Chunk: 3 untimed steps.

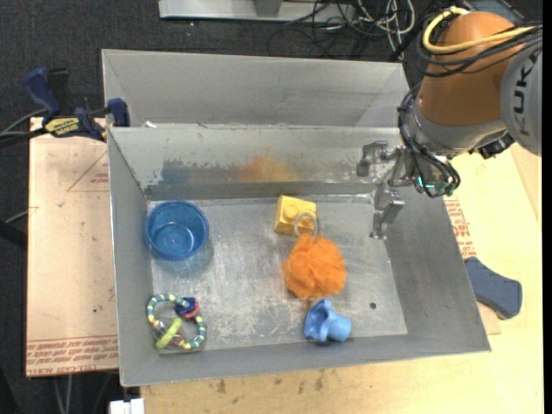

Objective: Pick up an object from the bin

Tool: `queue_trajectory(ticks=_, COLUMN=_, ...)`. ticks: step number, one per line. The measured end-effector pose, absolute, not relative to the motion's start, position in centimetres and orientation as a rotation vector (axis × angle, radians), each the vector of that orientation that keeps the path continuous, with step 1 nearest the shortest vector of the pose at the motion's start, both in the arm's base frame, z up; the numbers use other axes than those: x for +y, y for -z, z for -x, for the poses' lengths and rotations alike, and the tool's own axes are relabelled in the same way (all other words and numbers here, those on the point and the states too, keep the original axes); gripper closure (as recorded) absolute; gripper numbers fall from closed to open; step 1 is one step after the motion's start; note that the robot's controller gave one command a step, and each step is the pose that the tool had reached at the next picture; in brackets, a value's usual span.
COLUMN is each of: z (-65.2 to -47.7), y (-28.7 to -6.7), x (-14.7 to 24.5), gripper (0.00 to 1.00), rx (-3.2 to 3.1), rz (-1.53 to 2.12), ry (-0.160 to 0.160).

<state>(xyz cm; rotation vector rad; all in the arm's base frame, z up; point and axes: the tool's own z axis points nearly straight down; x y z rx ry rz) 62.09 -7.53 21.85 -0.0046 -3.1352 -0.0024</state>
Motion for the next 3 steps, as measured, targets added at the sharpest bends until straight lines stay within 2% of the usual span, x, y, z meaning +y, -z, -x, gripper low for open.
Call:
queue_trajectory(ticks=1, z=-62.2, y=-22.3, x=-7.5, gripper=0.00, rx=-3.143, rz=0.002, ry=0.001)
queue_trajectory(ticks=2, z=-61.9, y=-18.5, x=-7.6, gripper=0.00, rx=-3.150, rz=0.082, ry=0.001)
queue_trajectory(ticks=3, z=-60.1, y=-15.1, x=-5.2, gripper=0.00, rx=-3.140, rz=-0.033, ry=0.001)
